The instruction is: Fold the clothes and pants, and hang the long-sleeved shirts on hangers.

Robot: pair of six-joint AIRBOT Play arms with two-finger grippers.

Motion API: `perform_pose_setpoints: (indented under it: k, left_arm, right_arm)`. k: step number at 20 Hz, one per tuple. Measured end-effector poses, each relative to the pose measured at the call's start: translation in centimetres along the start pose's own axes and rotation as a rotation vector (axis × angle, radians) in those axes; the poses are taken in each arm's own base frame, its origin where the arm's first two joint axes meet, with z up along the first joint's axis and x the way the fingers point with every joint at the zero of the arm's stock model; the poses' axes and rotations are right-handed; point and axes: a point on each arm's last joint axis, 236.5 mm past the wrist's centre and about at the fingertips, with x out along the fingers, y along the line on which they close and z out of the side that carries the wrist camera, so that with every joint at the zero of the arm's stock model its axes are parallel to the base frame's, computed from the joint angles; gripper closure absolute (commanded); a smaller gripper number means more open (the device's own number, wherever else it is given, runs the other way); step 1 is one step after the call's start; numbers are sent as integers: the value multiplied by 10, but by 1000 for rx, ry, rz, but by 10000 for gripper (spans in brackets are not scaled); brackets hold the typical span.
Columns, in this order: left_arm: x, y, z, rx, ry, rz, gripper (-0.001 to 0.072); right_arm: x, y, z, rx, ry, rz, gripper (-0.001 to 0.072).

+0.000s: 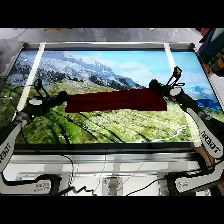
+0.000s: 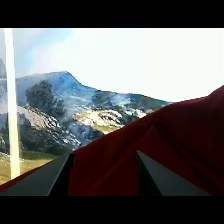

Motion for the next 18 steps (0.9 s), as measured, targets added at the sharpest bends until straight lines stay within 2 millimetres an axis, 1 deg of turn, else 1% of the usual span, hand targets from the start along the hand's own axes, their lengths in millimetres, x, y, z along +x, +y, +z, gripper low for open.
perform_pose_setpoints:
  k: [2, 3, 4, 5, 6, 7, 9, 12, 13, 15, 16, 17, 18]
  left_arm:
    - [-3, 5, 2, 36, 12, 2, 408]
    - [-4, 8, -1, 54, 32, 0, 344]
    - [-5, 12, -5, 65, 59, -5, 119]
    - [-7, 16, -11, 64, 94, -10, 45]
    - [-7, 21, -17, 43, 125, -14, 45]
    - [-8, 26, -24, 28, 159, -20, 45]
    - [-8, 35, -39, -11, 224, -26, 45]
    - [-4, 38, -60, -57, 306, -48, 52]
    - [-2, 36, -65, -62, 321, -56, 74]
    - [2, 29, -77, -36, 354, -78, 74]
    - [5, 25, -81, -15, 363, -83, 111]
    - [8, 22, -84, 3, 363, -81, 250]
    - [11, 20, -87, 24, 362, -77, 413]
  right_arm:
    - [0, 0, -4, -20, 17, 2, 267]
    - [0, 1, -7, -30, 32, 4, 266]
    - [-1, 1, -11, -41, 48, 5, 263]
    - [-1, 1, -16, -58, 69, 6, 249]
    - [-1, 2, -22, -70, 93, 9, 209]
    - [-2, 2, -27, -84, 113, 10, 187]
    - [-3, 3, -38, -101, 161, 17, 187]
    - [-7, 5, -56, -123, 239, 32, 188]
    - [-9, 6, -63, -127, 265, 39, 189]
    - [-11, 8, -73, -133, 308, 50, 189]
    - [-13, 10, -78, -137, 327, 57, 189]
    - [-13, 13, -82, -141, 342, 63, 190]
    - [-14, 19, -88, -149, 358, 73, 191]
